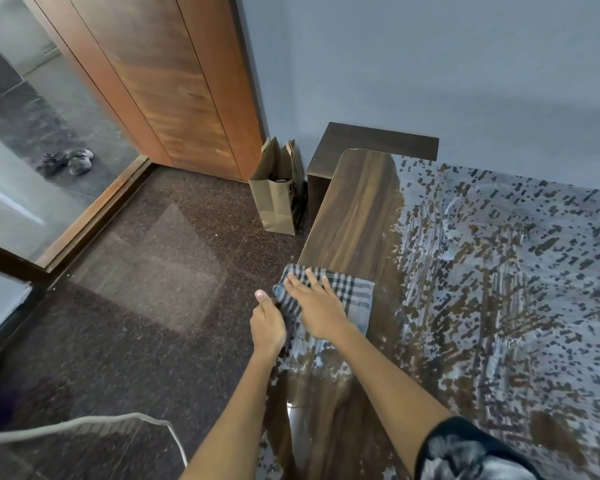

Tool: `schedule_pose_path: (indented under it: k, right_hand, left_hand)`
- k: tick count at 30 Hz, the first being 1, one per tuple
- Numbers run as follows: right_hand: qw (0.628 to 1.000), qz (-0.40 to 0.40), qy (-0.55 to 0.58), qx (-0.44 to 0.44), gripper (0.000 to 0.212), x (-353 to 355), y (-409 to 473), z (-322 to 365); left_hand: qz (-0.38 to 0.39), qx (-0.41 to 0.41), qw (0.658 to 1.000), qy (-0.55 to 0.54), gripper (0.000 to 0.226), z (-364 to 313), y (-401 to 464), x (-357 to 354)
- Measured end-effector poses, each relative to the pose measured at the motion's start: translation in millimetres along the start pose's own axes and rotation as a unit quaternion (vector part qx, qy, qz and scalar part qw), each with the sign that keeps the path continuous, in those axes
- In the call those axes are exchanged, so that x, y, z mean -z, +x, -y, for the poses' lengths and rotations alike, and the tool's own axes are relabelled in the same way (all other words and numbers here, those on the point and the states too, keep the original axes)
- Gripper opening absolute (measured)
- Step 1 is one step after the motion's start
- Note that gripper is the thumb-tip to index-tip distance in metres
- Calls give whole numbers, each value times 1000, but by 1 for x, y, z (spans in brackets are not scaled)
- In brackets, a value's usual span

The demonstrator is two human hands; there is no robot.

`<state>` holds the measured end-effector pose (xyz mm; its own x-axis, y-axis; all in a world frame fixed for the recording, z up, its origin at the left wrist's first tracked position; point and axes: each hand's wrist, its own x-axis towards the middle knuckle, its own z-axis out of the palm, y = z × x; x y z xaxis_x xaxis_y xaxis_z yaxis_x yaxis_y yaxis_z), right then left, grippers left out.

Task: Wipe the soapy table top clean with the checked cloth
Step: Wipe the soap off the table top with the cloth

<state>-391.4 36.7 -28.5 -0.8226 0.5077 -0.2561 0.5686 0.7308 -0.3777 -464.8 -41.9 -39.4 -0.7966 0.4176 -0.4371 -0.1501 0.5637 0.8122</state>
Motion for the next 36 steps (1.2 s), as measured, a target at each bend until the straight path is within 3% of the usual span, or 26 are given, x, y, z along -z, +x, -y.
schedule_pose_path:
  k: [5,10,14,19,24,30,33,36]
  right_hand:
    - [997,4,7,78,81,-11,-43,-16]
    - [1000,-18,10,-7,80,1,-50,-44]
    - [998,-13,33,-61,78,8,-16,-21]
    - [999,-1,23,26,85,-8,-22,15]
    - [996,10,25,80,78,-19,-57,1]
    - [999,-23,30,-18,72,-6,-67,-34]
    - [997,-9,43,-63,69,-3,-46,-23]
    - [998,-13,30,-54,72,-8,-36,0]
  left_hand:
    - [10,-17,1000,-9,72,11,-1,9]
    - [9,-18,1000,-8,73,17,-2,14]
    - [-2,-35,999,-1,72,20,-5,14]
    - [-10,-13,1000,16,73,24,-5,17]
    - [3,-24,1000,-5,74,28,-7,23]
    - [22,-7,1000,-14,77,31,-6,28]
    - [8,-6,1000,-10,75,35,-9,27]
    - [6,4,1000,-8,75,35,-11,26]
